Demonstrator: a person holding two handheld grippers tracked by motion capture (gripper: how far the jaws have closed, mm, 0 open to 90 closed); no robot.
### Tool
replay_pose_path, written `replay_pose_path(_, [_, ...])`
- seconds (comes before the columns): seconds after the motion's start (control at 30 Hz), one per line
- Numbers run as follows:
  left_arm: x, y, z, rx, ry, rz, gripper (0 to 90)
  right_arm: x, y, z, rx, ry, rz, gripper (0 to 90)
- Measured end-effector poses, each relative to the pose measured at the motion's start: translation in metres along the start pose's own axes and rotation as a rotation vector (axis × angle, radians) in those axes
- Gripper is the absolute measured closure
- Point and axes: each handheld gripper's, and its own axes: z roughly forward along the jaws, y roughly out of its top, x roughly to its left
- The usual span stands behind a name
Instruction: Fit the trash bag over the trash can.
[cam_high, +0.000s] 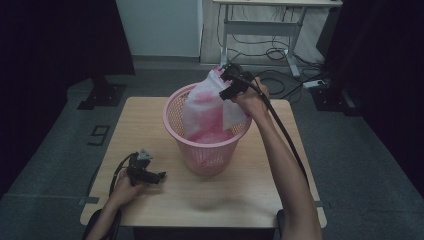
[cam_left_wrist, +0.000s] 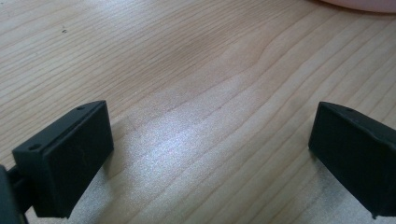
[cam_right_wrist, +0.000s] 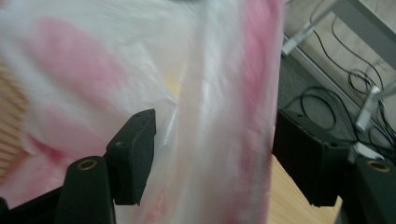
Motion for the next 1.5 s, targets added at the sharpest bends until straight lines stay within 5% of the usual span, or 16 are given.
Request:
replay_pose_path(0.27, [0.0, 0.0, 0.0, 0.0, 0.0, 0.0, 0.0, -0.017, -0.024, 0.011, 0.019, 0.045, 0.076, 46.0])
replay_pose_path(0.47, [0.0, 0.0, 0.0, 0.0, 0.0, 0.0, 0.0, -0.021, -0.021, -0.012, -0.072, 0.079, 0.12, 63.9])
replay_pose_path(0.67, [0.0, 0.0, 0.0, 0.0, 0.0, 0.0, 0.0, -0.027, -0.012, -0.03, -0.09, 0.14, 0.138, 69.6])
replay_pose_path(0.8, [0.0, 0.0, 0.0, 0.0, 0.0, 0.0, 0.0, -0.034, -0.008, -0.036, -0.084, 0.18, 0.154, 55.8])
replay_pose_path(0.93, [0.0, 0.0, 0.0, 0.0, 0.0, 0.0, 0.0, -0.042, -0.011, -0.035, -0.053, 0.137, 0.168, 52.4])
replay_pose_path(1.1, [0.0, 0.0, 0.0, 0.0, 0.0, 0.0, 0.0, -0.054, -0.019, -0.031, -0.034, 0.107, 0.211, 32.3])
replay_pose_path(1.3, [0.0, 0.0, 0.0, 0.0, 0.0, 0.0, 0.0, -0.06, -0.017, -0.051, -0.079, 0.053, 0.205, 29.5])
replay_pose_path(1.5, [0.0, 0.0, 0.0, 0.0, 0.0, 0.0, 0.0, -0.053, -0.012, -0.053, -0.099, 0.099, 0.175, 32.6])
